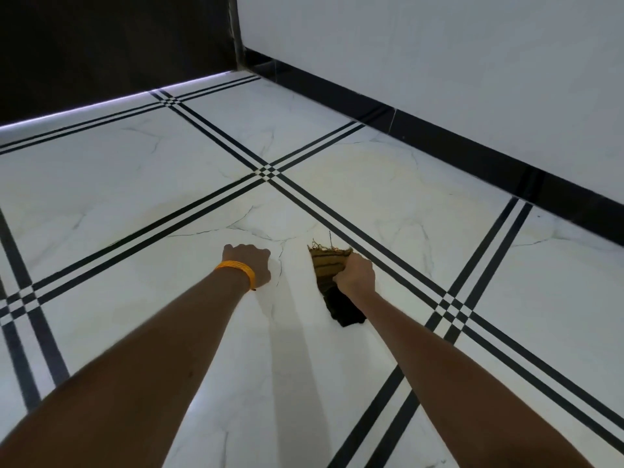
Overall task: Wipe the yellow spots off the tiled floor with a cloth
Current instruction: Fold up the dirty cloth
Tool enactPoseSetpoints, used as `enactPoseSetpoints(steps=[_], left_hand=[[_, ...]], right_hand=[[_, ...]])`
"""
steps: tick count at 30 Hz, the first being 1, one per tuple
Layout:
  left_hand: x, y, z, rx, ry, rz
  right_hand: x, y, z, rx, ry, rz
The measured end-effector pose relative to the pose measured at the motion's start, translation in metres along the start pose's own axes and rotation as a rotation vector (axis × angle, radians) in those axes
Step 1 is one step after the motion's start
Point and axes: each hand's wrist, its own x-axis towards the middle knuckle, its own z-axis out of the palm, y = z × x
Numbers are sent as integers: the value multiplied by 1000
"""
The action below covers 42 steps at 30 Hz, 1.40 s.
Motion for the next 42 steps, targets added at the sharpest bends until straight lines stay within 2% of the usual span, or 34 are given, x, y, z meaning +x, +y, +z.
enactPoseSetpoints(steps=[2, 3, 6, 7, 9, 11, 12, 14, 17, 20, 22, 25, 27, 31, 35, 37, 40, 42], left_hand=[[-7, 11, -6, -122, 77, 1], [-10, 16, -8, -259, 125, -15], [-17, 32, -18, -901, 210, -100], [-19, 37, -22, -1139, 169, -132], [-26, 49, -32, -1546, -37, -183], [-35, 57, -40, -1723, -223, -153], [-36, 60, -43, -1784, -251, -103], [-38, 66, -53, -1886, -174, -15], [-37, 69, -70, -1871, 110, 52], [-38, 61, -77, -1738, 321, 84], [-43, 54, -82, -1725, 349, 107], [-54, 48, -94, -1776, 246, 198], [-59, 46, -99, -1803, 192, 243], [-63, 45, -99, -1838, 246, 179], [-63, 42, -97, -1888, 307, 121], [-62, 42, -97, -1876, 341, 74], [-59, 40, -91, -1851, 434, -54], [-58, 39, -89, -1802, 470, -112]], right_hand=[[3, -3, -4, 96, -8, 75], [2, -5, -9, 142, -12, 80], [-8, -15, -32, 242, -27, -42], [-13, -20, -42, 282, -34, -95], [-21, -30, -63, 401, -63, -161], [-27, -41, -80, 517, -124, -189], [-28, -46, -86, 561, -146, -199], [-29, -54, -97, 620, -157, -209], [-29, -61, -110, 765, -193, -168], [-30, -67, -128, 880, -334, -69], [-32, -72, -140, 945, -459, -31], [-36, -78, -155, 1096, -604, 87], [-38, -78, -159, 1179, -635, 130], [-46, -76, -158, 1221, -463, 125], [-49, -73, -154, 1174, -303, 17], [-47, -75, -153, 1158, -283, -25], [-49, -79, -157, 1053, -346, -124], [-49, -82, -157, 895, -270, -176]])
